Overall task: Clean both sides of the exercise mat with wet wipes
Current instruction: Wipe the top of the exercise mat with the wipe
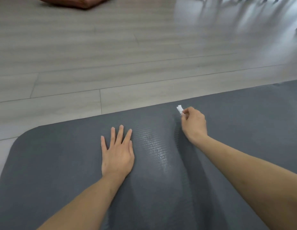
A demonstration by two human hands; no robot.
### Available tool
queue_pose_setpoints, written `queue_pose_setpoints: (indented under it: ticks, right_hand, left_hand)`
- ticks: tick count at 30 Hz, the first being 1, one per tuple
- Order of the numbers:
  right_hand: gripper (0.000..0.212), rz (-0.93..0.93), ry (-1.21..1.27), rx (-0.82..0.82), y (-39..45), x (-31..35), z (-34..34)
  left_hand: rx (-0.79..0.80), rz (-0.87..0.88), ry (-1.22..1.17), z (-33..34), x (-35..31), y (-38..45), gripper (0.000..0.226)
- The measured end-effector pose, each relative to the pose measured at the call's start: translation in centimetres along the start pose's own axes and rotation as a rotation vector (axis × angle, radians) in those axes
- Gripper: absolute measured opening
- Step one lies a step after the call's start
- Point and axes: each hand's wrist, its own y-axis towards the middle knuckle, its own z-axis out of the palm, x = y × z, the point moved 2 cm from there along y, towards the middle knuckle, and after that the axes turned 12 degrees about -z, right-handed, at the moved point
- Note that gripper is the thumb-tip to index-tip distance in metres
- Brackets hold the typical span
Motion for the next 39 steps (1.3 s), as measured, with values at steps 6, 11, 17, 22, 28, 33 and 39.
queue_pose_setpoints:
  ticks: [6,11,17,22,28,33,39]
  right_hand:
    - [0.019,0.035,-0.124,0.085,4.7,1.5,4.2]
    - [0.016,-0.151,-0.041,0.197,2.2,10.4,10.5]
    - [0.009,-0.375,-0.152,0.217,5.2,5.3,8.0]
    - [0.018,0.113,-0.318,0.053,9.0,-2.4,2.9]
    - [0.006,-0.464,-0.064,0.397,1.2,11.3,10.7]
    - [0.007,-0.250,-0.336,0.181,8.9,-0.9,4.1]
    - [0.024,0.156,-0.299,0.055,9.4,-0.6,3.4]
  left_hand:
    - [-0.014,0.002,0.008,0.4,0.2,0.5,0.056]
    - [-0.025,0.018,0.033,1.2,0.4,0.9,0.058]
    - [-0.039,0.041,0.047,1.2,0.4,0.9,0.058]
    - [-0.036,0.057,0.046,1.1,0.3,0.9,0.058]
    - [-0.058,0.051,0.053,1.2,0.4,1.0,0.059]
    - [-0.105,0.052,0.023,1.3,0.4,1.1,0.058]
    - [-0.106,0.053,0.023,1.6,0.4,1.2,0.058]
